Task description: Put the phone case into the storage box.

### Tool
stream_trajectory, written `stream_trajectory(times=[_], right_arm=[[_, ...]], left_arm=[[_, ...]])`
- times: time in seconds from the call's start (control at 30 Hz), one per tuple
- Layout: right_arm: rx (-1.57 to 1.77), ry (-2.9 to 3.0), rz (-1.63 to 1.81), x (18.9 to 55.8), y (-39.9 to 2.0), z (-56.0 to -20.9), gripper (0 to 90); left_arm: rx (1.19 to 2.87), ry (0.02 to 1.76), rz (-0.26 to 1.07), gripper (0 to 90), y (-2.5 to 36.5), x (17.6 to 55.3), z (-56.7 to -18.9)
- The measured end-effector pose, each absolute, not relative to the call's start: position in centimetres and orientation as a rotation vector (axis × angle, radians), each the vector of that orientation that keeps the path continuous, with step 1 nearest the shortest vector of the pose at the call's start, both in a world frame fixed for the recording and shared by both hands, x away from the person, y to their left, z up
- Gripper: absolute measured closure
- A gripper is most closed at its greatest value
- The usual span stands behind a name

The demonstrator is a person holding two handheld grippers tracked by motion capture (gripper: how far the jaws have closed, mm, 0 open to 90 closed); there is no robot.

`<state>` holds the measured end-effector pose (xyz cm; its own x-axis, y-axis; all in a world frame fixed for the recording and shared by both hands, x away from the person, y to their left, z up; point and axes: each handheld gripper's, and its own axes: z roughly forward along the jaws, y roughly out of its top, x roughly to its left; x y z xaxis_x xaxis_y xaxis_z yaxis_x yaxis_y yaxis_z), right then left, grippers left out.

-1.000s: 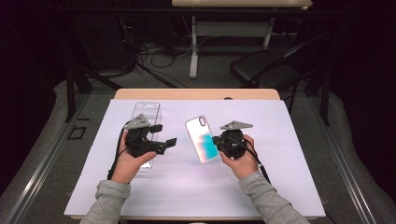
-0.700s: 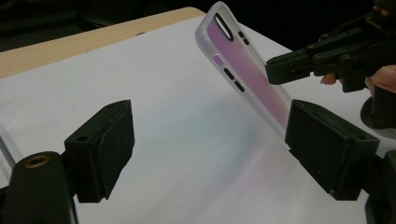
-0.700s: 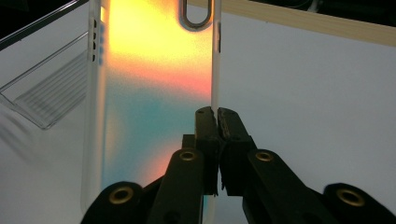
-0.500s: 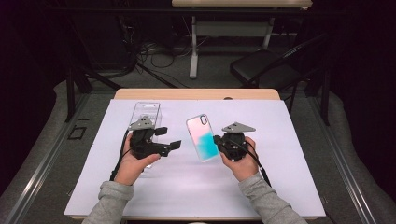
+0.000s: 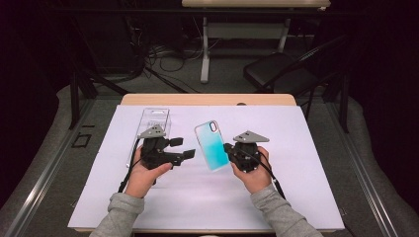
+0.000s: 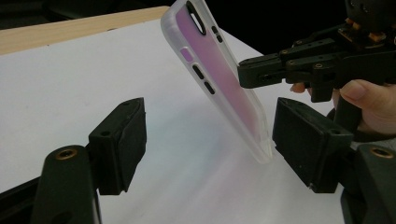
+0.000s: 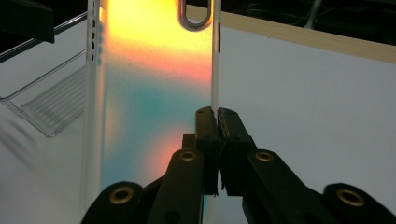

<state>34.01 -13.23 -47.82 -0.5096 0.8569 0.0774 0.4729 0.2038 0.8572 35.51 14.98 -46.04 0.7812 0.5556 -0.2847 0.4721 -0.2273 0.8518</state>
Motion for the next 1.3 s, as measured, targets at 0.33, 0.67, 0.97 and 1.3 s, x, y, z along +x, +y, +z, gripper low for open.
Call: stream_trajectory(times=[0.33, 0.67, 0.97, 1.3], right_arm=[[1.208, 2.049, 1.264, 33.6, -12.9, -47.6, 87.7], [1.193, 2.038, 1.278, 33.3, -12.6, -47.4, 87.7], [1.172, 2.023, 1.288, 33.1, -12.3, -47.4, 87.7], [1.161, 2.025, 1.288, 32.8, -12.1, -47.5, 87.7]], left_arm=[[1.855, 0.806, 0.058, 31.6, 14.7, 35.3, -46.2], [1.854, 0.815, 0.048, 33.7, 14.4, 35.2, -46.3], [1.85, 0.824, 0.031, 37.0, 14.2, 35.1, -46.4], [1.845, 0.878, 0.013, 38.0, 14.2, 35.1, -46.6]])
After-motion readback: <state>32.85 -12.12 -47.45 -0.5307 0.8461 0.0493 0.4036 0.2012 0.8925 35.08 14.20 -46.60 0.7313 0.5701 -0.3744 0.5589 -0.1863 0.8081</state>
